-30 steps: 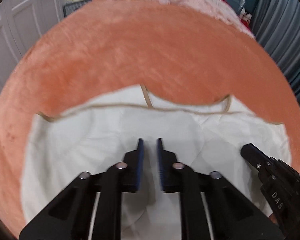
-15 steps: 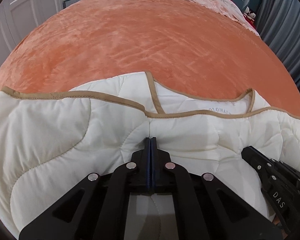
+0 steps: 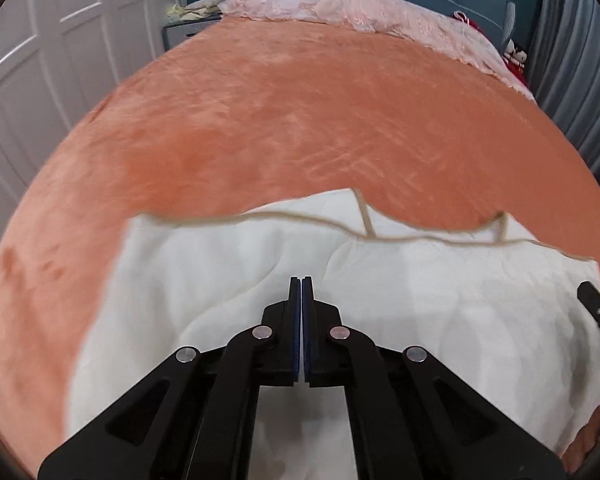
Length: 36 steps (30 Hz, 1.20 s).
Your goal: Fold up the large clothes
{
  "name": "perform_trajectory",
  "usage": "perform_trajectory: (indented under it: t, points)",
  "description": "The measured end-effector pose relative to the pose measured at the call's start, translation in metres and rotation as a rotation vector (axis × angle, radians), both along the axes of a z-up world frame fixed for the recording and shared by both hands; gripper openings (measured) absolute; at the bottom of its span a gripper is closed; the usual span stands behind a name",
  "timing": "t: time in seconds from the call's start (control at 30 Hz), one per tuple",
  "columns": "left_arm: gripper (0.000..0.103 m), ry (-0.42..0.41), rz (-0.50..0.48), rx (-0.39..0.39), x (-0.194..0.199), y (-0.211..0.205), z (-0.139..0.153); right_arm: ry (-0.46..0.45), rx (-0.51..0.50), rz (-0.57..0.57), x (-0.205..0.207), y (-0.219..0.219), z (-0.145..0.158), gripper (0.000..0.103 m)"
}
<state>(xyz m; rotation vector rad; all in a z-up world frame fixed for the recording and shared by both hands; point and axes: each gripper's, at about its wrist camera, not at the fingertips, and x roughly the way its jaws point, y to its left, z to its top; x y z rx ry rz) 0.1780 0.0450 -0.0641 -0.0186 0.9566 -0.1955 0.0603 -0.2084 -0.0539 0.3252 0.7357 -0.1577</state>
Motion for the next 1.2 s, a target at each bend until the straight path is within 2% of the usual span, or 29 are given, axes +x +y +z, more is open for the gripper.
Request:
perform_trajectory:
  t: [0.07, 0.1, 0.13, 0.2, 0.33, 0.47, 0.67, 0.77, 1.2]
  points:
    - [0.002, 0.021, -0.020, -0.057, -0.022, 0.007, 0.007, 0.003, 0.017, 0.071, -0.017, 0.018, 0.003, 0.012]
    - [0.011, 0.037, -0.034, -0.077, -0.037, 0.006, 0.009, 0.029, 0.035, 0.122, -0.023, 0.032, -0.001, 0.012]
    - [0.024, 0.049, -0.049, -0.090, -0.048, 0.003, 0.007, 0.052, 0.053, 0.154, -0.026, 0.044, -0.007, 0.012]
    - [0.044, 0.068, -0.066, -0.110, -0.069, -0.006, 0.000, 0.086, 0.062, 0.187, -0.029, 0.062, -0.020, 0.013]
    - [0.045, 0.073, -0.074, -0.075, -0.085, -0.022, -0.018, 0.151, 0.065, 0.187, -0.026, 0.077, -0.044, 0.013]
    - [0.046, 0.058, -0.070, -0.019, -0.082, -0.029, -0.028, 0.191, 0.037, 0.168, -0.024, 0.080, -0.062, 0.011]
    - [0.047, 0.042, -0.064, 0.063, -0.075, -0.041, -0.048, 0.202, 0.027, 0.150, -0.023, 0.078, -0.083, 0.004]
    - [0.048, 0.032, -0.060, 0.081, -0.074, -0.044, -0.051, 0.195, 0.034, 0.149, -0.023, 0.075, -0.086, 0.000]
    - [0.049, 0.022, -0.064, 0.103, -0.072, -0.048, -0.056, 0.193, 0.064, 0.145, -0.018, 0.071, -0.089, 0.000]
